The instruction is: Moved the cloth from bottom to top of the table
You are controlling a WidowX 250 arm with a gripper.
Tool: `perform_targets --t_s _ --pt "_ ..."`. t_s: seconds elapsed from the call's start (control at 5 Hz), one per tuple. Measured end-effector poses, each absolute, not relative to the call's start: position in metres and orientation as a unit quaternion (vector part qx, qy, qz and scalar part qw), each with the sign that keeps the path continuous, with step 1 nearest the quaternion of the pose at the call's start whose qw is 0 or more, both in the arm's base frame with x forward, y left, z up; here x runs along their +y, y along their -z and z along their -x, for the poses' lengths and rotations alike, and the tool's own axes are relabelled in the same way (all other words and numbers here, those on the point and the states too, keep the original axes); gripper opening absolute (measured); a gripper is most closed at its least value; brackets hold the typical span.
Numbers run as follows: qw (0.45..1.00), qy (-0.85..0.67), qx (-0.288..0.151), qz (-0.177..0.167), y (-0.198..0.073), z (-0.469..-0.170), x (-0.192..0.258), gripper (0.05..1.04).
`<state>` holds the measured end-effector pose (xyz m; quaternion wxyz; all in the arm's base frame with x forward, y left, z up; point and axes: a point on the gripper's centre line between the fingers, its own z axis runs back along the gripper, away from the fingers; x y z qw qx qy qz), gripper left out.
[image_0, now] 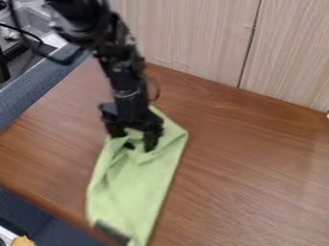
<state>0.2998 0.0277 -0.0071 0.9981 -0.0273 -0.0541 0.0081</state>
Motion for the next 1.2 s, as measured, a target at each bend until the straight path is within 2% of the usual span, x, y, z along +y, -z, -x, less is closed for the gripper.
perform_targets --t_s 0.4,0.6,0.8,1.0,1.2 --pt "0.995 0.045 -0.064 0.054 0.004 -0.347 -0.024 1.0" --pt "0.994 0.071 -0.066 0.057 0.002 -0.357 -0.042 0.999" --pt "0.994 0.071 -0.064 0.057 0.001 -0.356 -0.047 0.997" --pt "0.992 0.076 -0.075 0.06 -0.014 -0.355 -0.05 0.999" --pt "0.989 0.083 -0.099 0.068 -0.041 -0.354 -0.056 0.999"
